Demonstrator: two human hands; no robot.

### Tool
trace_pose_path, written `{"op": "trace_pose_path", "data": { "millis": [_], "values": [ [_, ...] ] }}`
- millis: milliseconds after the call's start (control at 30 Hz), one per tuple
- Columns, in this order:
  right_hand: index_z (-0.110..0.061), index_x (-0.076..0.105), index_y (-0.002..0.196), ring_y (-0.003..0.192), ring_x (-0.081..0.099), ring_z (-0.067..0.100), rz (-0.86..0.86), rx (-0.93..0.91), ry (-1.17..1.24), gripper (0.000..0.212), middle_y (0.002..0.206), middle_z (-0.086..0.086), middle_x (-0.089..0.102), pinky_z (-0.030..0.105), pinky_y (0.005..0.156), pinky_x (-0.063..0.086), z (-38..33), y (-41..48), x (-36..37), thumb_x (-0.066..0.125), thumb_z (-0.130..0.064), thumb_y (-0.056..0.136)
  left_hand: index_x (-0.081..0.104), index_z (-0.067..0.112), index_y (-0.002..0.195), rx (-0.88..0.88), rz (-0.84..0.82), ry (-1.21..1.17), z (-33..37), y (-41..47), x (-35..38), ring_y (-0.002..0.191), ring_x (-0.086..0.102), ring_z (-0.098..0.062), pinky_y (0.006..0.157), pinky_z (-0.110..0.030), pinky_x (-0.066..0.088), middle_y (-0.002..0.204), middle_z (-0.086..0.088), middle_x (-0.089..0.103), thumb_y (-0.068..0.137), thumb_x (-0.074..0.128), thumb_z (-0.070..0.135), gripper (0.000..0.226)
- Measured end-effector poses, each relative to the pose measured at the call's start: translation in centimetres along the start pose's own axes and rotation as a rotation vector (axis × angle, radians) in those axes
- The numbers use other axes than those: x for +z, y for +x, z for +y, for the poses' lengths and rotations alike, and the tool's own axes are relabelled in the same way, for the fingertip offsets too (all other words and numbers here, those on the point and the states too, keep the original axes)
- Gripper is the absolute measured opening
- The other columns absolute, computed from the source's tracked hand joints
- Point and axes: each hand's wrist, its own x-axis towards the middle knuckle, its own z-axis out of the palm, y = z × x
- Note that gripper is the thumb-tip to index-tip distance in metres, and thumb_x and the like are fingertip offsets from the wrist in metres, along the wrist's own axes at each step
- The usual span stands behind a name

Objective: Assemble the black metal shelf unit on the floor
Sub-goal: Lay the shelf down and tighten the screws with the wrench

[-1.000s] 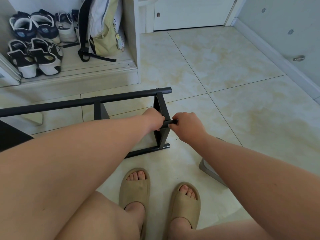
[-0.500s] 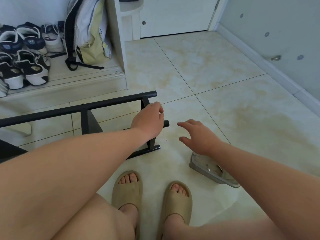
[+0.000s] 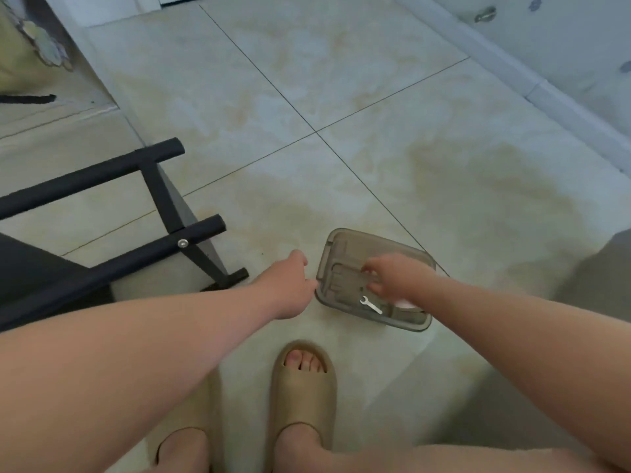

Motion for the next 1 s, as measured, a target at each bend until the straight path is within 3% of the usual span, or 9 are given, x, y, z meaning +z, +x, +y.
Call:
{"op": "trace_pose_path", "data": {
  "millis": [100,233,300,367,467,567,700,1000],
  "values": [
    [-0.027,0.055,0.140,0.122,0.059,0.030,-0.017,0.024,0.045,0.041,0.137,0.004,0.061,0.038,0.095,0.050,1.6,2.6,2.5,0.053,-0.034,0.100,0.027,0.017,0.149,-0.069,-0.039,0.008,-1.8,2.4,1.7,0.112,0.057,-0.029,0.087,-0.034,0.044,0.135,-0.012,0.055,0.103,0.043,0.040,0.053],
    [-0.024,0.061,0.131,0.112,0.063,0.032,-0.070,0.028,0.081,0.033,0.127,0.007,0.066,0.036,0.089,0.053,3.3,4.8,5.3,0.053,-0.029,0.099,0.034,0.019,0.145,-0.090,-0.084,-0.109,-2.7,4.7,3.3,0.113,0.060,-0.029,0.093,-0.038,0.048,0.127,-0.008,0.060,0.103,0.041,0.043,0.049],
    [-0.024,0.061,0.130,0.112,0.063,0.031,-0.075,-0.015,0.082,0.032,0.126,0.006,0.066,0.034,0.085,0.051,3.3,5.6,6.5,0.057,-0.027,0.098,0.043,0.020,0.136,-0.091,-0.089,-0.216,-2.7,5.4,4.2,0.098,0.066,-0.025,0.086,-0.038,0.052,0.109,-0.004,0.067,0.104,0.041,0.039,0.038],
    [-0.023,0.060,0.132,0.116,0.060,0.029,-0.085,-0.086,0.094,0.035,0.129,0.005,0.064,0.036,0.090,0.050,2.7,6.4,7.3,0.059,-0.025,0.097,0.050,0.019,0.123,-0.078,-0.090,-0.321,-2.7,5.9,5.1,0.076,0.067,-0.018,0.067,-0.032,0.048,0.092,-0.002,0.069,0.105,0.039,0.032,0.025],
    [-0.021,0.062,0.124,0.114,0.060,0.029,-0.104,-0.171,0.125,0.031,0.124,0.004,0.065,0.039,0.091,0.050,1.2,7.7,8.0,0.063,-0.024,0.094,0.053,0.020,0.106,-0.077,-0.058,-0.444,-2.7,6.3,5.8,0.059,0.064,-0.010,0.057,-0.025,0.041,0.084,-0.003,0.070,0.104,0.039,0.024,0.014],
    [-0.020,0.063,0.122,0.112,0.060,0.028,-0.087,-0.232,0.161,0.030,0.123,0.003,0.064,0.040,0.090,0.050,-0.2,8.5,8.4,0.064,-0.023,0.092,0.051,0.028,0.098,-0.082,-0.020,-0.522,-2.4,6.4,6.1,0.057,0.065,-0.009,0.059,-0.026,0.043,0.084,-0.005,0.070,0.103,0.042,0.018,0.015],
    [-0.020,0.062,0.128,0.117,0.057,0.027,-0.064,-0.264,0.141,0.034,0.127,0.003,0.060,0.039,0.091,0.049,-0.9,9.4,8.9,0.063,-0.023,0.094,0.052,0.024,0.104,-0.084,-0.012,-0.554,-2.2,6.4,6.1,0.058,0.064,-0.012,0.059,-0.026,0.043,0.086,-0.009,0.070,0.103,0.043,0.017,0.012],
    [-0.024,0.063,0.112,0.106,0.060,0.025,0.041,-0.317,0.129,0.017,0.113,0.001,0.058,0.030,0.070,0.039,-0.8,10.2,10.2,0.061,-0.027,0.095,0.050,0.032,0.093,-0.093,-0.008,-0.533,-2.2,6.1,6.1,0.058,0.066,-0.008,0.059,-0.024,0.043,0.085,-0.005,0.072,0.103,0.043,0.020,0.016]
  ]
}}
